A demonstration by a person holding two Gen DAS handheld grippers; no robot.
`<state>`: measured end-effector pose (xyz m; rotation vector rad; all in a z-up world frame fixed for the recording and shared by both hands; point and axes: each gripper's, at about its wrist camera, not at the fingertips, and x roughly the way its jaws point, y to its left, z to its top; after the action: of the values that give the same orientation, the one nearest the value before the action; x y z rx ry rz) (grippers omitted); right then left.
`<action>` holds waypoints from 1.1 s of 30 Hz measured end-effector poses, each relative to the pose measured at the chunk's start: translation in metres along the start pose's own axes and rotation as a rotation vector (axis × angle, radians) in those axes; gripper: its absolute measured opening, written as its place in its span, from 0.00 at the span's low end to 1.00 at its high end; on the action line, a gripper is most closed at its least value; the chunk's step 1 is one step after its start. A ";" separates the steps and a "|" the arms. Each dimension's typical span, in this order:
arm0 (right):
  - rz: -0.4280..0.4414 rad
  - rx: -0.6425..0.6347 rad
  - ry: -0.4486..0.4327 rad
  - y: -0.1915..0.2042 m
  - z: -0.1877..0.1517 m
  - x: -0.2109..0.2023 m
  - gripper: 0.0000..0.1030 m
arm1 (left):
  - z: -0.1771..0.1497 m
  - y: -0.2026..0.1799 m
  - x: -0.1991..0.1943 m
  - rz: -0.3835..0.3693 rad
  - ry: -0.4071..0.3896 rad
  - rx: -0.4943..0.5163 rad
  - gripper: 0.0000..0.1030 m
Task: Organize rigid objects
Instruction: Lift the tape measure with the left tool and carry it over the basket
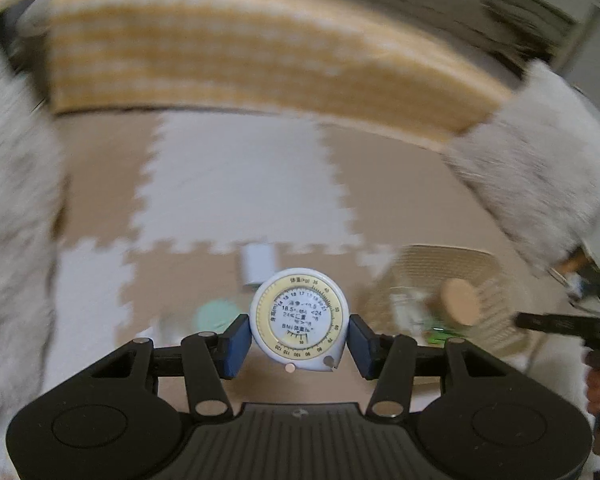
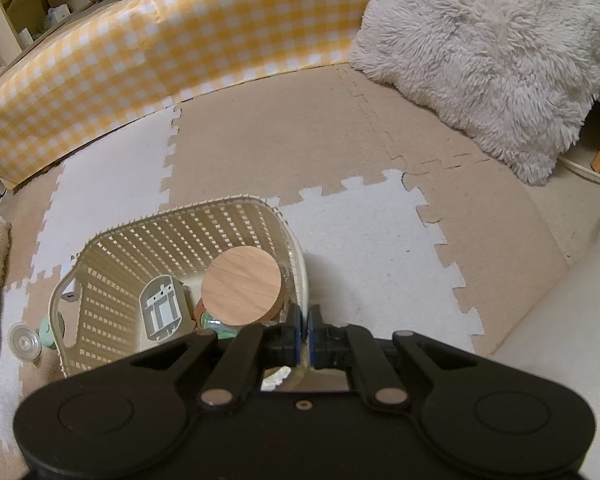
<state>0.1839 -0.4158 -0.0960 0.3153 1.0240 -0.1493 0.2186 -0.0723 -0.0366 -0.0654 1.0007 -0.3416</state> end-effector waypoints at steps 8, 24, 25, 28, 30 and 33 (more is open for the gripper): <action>-0.006 -0.012 -0.005 0.002 -0.001 0.000 0.04 | -0.002 -0.076 0.019 -0.085 0.017 0.175 0.51; -0.012 -0.026 -0.002 0.004 -0.001 -0.001 0.04 | -0.004 -0.135 0.085 -0.047 0.144 0.327 0.51; -0.011 -0.025 -0.002 0.004 0.000 -0.001 0.04 | -0.004 -0.136 0.087 -0.043 0.153 0.331 0.51; -0.011 -0.025 -0.002 0.004 0.000 -0.001 0.04 | -0.007 -0.137 0.094 -0.029 0.165 0.345 0.51; -0.010 -0.025 -0.002 0.003 0.000 -0.001 0.04 | -0.009 -0.138 0.097 -0.016 0.173 0.354 0.51; -0.004 -0.022 -0.003 0.003 0.000 -0.001 0.04 | -0.012 -0.138 0.100 -0.003 0.176 0.369 0.51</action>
<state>0.1842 -0.4132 -0.0941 0.2927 1.0231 -0.1422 0.2226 -0.2323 -0.0953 0.3014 1.0968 -0.5365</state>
